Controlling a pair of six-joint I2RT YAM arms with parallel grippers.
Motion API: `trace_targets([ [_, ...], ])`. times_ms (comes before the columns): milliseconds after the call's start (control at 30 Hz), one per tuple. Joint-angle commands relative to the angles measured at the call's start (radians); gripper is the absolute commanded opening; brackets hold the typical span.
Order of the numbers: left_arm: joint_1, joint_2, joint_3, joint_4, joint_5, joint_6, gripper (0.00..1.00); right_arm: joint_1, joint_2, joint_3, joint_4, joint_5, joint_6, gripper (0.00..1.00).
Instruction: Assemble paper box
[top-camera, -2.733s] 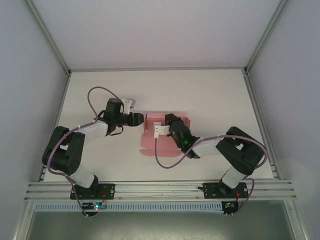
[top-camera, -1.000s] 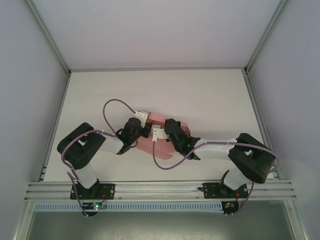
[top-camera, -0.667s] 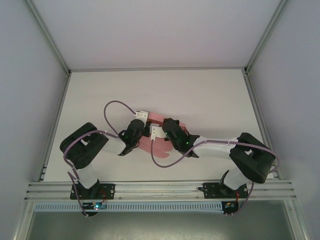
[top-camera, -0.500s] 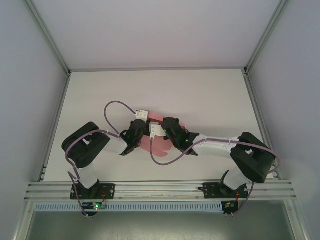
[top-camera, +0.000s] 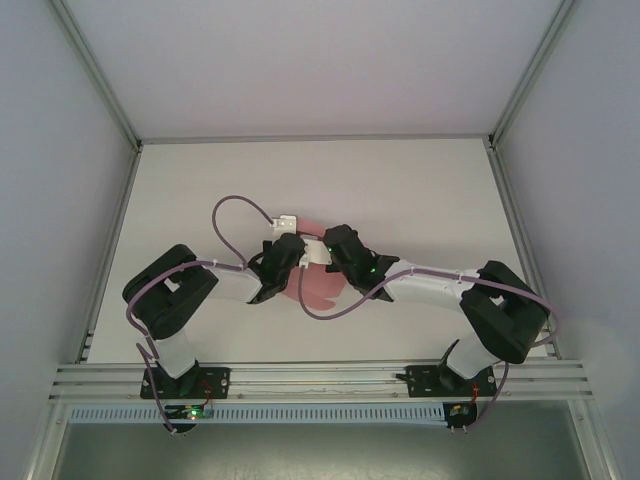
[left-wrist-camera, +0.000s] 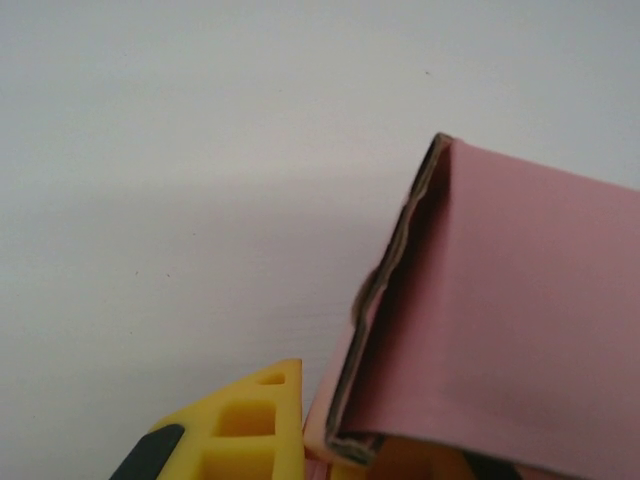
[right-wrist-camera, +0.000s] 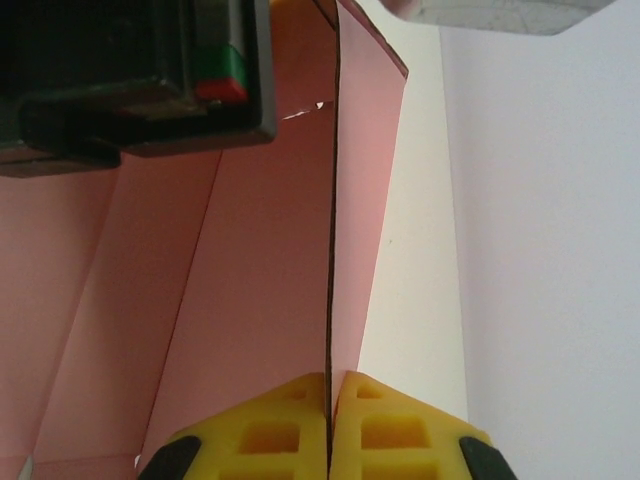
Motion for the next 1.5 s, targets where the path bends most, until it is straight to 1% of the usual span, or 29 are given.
trace_targets([
  [0,0.099,0.014,-0.107,0.118,-0.093,0.079,0.1,-0.001,0.005,-0.022,-0.267,0.016,0.044,0.0],
  [33,0.098,0.021,-0.123,0.182,-0.008,0.101,0.11,-0.004,0.006,-0.019,-0.266,0.006,0.045,0.0],
  [67,0.099,0.026,-0.126,0.211,0.058,0.125,0.12,-0.004,0.007,-0.017,-0.267,0.0,0.042,0.0],
  [100,0.098,0.035,-0.122,0.228,0.088,0.132,0.15,-0.006,0.009,-0.016,-0.269,-0.007,0.039,0.0],
  [167,0.102,0.04,-0.113,0.241,0.118,0.138,0.15,-0.006,0.01,-0.016,-0.271,-0.023,0.029,0.0],
  [267,0.106,0.025,-0.121,0.258,0.138,0.117,0.18,-0.004,0.012,-0.009,-0.283,-0.029,0.025,0.0],
  [333,0.109,0.012,-0.13,0.271,0.157,0.111,0.28,-0.004,0.011,-0.014,-0.273,-0.03,0.021,0.0],
  [367,0.109,0.007,-0.133,0.276,0.162,0.111,0.3,-0.003,0.009,-0.016,-0.27,-0.032,0.017,0.0],
  [467,0.109,0.001,-0.131,0.28,0.157,0.117,0.31,-0.002,0.009,-0.01,-0.272,-0.043,0.008,0.0],
  [600,0.111,0.005,-0.105,0.259,0.119,0.135,0.32,-0.001,0.014,-0.005,-0.276,-0.046,0.011,0.0],
  [667,0.113,0.008,-0.099,0.266,0.126,0.143,0.38,0.0,0.017,-0.003,-0.276,-0.05,0.012,0.0],
  [900,0.124,0.02,-0.078,0.268,0.15,0.158,0.4,0.001,0.018,0.001,-0.294,-0.056,0.011,0.0],
  [967,0.126,0.018,-0.075,0.269,0.176,0.167,0.49,-0.001,0.02,0.002,-0.297,-0.059,0.01,0.0],
  [1067,0.127,0.019,-0.076,0.295,0.195,0.177,0.5,-0.001,0.026,0.005,-0.301,-0.056,0.009,0.0],
  [1200,0.131,0.017,-0.062,0.266,0.212,0.194,0.5,-0.005,0.028,0.008,-0.302,-0.053,0.011,0.0],
  [1233,0.132,0.019,-0.06,0.261,0.225,0.199,0.5,-0.004,0.029,0.009,-0.304,-0.057,0.009,0.0],
  [1267,0.132,0.019,-0.06,0.262,0.241,0.204,0.54,-0.005,0.029,0.009,-0.305,-0.062,0.008,0.0],
  [1333,0.133,0.018,-0.06,0.266,0.272,0.208,0.55,-0.005,0.031,0.01,-0.306,-0.06,0.007,0.0],
  [1433,0.131,0.028,-0.053,0.281,0.292,0.213,0.53,-0.007,0.032,0.015,-0.308,-0.063,0.003,0.0],
  [1467,0.131,0.031,-0.048,0.285,0.297,0.216,0.48,-0.008,0.032,0.014,-0.308,-0.066,0.002,0.0],
])
